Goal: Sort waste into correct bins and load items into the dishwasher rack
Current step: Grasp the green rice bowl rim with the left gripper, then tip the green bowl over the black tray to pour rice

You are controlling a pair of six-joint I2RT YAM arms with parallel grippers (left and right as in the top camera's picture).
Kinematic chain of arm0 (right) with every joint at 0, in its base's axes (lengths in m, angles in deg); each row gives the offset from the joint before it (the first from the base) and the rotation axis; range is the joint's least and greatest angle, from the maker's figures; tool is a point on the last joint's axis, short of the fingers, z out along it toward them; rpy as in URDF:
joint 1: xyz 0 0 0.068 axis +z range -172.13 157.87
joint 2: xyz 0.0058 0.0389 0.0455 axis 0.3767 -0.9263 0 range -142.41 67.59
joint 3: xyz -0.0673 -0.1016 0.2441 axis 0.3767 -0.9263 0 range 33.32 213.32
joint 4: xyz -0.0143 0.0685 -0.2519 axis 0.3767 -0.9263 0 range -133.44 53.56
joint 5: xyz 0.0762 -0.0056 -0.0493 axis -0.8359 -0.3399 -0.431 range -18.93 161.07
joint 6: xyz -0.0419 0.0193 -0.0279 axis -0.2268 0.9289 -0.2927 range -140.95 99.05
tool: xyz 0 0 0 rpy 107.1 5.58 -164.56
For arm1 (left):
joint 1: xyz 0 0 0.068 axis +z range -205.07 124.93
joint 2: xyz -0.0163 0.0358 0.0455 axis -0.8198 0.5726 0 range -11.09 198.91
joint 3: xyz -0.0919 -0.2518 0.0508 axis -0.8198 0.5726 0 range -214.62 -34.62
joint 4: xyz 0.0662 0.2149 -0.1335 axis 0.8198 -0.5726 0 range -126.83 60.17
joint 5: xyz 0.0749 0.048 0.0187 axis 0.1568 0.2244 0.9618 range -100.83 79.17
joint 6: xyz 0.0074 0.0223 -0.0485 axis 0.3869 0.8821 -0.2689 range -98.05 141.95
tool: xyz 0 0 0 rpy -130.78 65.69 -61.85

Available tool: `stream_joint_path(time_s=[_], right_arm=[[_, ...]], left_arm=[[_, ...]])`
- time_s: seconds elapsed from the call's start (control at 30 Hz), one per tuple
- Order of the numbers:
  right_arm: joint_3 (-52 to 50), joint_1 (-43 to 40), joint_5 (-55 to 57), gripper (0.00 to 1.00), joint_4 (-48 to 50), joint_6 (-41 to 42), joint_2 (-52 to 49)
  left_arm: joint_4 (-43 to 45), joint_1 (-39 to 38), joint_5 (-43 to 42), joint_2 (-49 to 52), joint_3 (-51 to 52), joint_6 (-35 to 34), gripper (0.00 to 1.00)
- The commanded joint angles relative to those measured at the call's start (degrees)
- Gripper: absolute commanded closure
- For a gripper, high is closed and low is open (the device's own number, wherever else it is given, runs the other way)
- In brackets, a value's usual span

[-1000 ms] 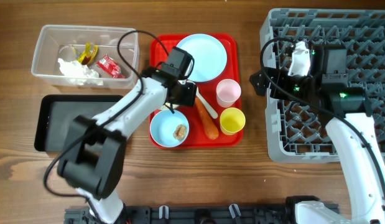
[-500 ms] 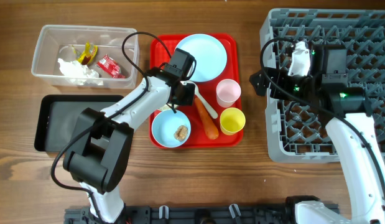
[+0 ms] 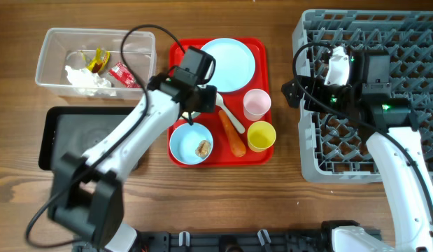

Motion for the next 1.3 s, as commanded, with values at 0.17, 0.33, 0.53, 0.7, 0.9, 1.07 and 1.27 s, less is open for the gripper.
stream_joint_path(time_s=[0.17,0.33,0.53,0.7,0.9,1.07,1.27], right_arm=[[0.9,0.2,1.0,0.00,0.0,0.2,-0.6],[0.9,0.2,1.0,0.01,0.0,0.2,-0.6],[0.9,0.2,1.1,0.01,0.0,0.2,-0.6],[0.9,0.2,1.5,0.01,0.0,0.2,-0.6],[0.9,0.2,1.5,0.01,-0.2,0.2,-0.6],[0.9,0.2,1.5,0.01,-0.3,0.2,-0.6],[0.9,0.2,1.5,0.01,-1.1,0.2,-0.6]], left_arm=[[-13.9,7.4,0.5,-19.8,-2.0,-4.4,0.96],[-26.4,17.5,-2.4,-21.9,-1.6,-3.9,0.96],[-25.4,33.0,-20.0,-20.8,4.9,5.2,0.96],[-22.6,47.0,-34.2,-17.1,9.5,14.6,0.96],[-21.7,58.2,-46.2,-9.8,12.0,23.4,0.96],[-21.7,64.5,-53.3,-3.5,13.1,28.1,0.96],[-22.0,70.9,-63.6,2.3,13.1,30.6,0.96]])
